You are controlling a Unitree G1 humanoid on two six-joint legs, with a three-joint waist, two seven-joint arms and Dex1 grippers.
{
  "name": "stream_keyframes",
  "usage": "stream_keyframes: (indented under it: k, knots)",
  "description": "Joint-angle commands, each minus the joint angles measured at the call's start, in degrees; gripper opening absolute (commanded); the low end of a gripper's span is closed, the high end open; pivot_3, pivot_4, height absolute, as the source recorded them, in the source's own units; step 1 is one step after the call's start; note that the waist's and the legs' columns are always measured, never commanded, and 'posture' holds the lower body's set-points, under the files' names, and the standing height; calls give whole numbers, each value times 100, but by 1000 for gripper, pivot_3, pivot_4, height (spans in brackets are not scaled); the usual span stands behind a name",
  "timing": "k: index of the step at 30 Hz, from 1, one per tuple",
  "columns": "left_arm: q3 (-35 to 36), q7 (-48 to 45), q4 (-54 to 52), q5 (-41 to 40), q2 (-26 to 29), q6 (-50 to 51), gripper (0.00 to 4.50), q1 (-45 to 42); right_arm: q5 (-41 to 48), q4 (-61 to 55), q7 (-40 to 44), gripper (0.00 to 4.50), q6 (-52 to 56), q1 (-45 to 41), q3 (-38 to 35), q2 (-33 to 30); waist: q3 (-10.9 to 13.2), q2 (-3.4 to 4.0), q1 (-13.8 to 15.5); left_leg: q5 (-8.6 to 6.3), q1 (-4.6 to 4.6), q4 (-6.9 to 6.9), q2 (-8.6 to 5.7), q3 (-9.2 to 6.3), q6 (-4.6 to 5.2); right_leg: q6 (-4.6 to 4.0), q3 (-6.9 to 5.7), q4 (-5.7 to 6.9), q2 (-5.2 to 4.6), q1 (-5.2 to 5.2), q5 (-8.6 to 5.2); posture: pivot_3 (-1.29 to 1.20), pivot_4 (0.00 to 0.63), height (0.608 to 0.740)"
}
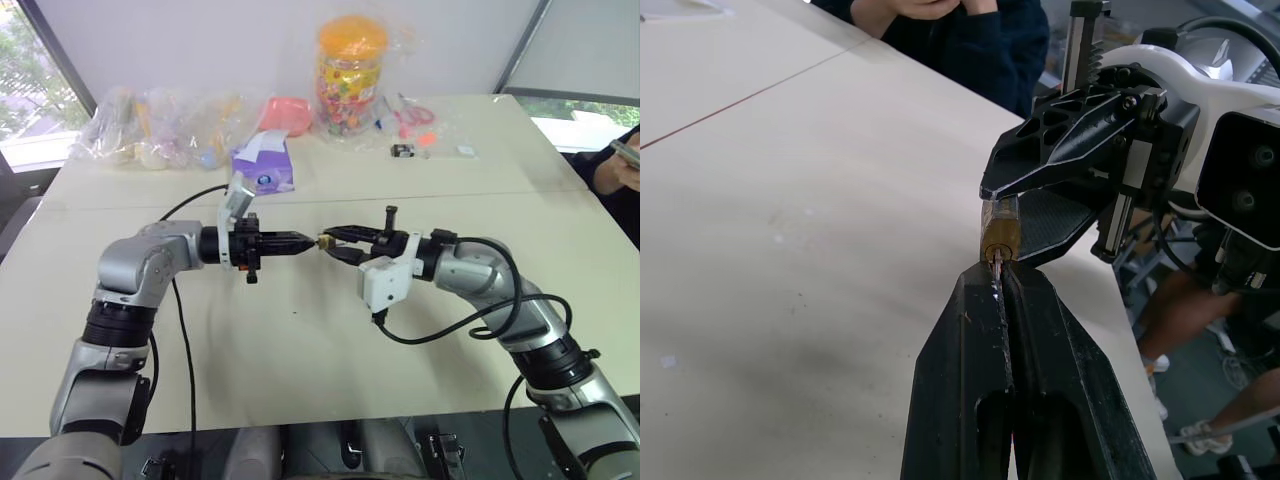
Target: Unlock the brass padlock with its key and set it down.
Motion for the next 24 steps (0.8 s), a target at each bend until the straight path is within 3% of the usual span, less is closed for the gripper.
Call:
stream_keyframes:
  k: [1, 24]
  knots:
    - [-15, 15, -149, 109, 4, -305, 38, -15, 108, -259, -45, 688, -75, -61, -110, 17, 0, 0, 0, 0, 0, 0, 0, 0, 0, 0, 0, 0, 0, 0, 0, 0, 150, 737]
    - [-356, 92, -212, 1602, -301, -3508, 38, 168, 115, -231, 6, 688, -139, -50, -121, -12, 0, 0, 5, 0, 0, 0, 0, 2, 0, 0, 0, -1, 0, 0, 0, 0, 150, 737]
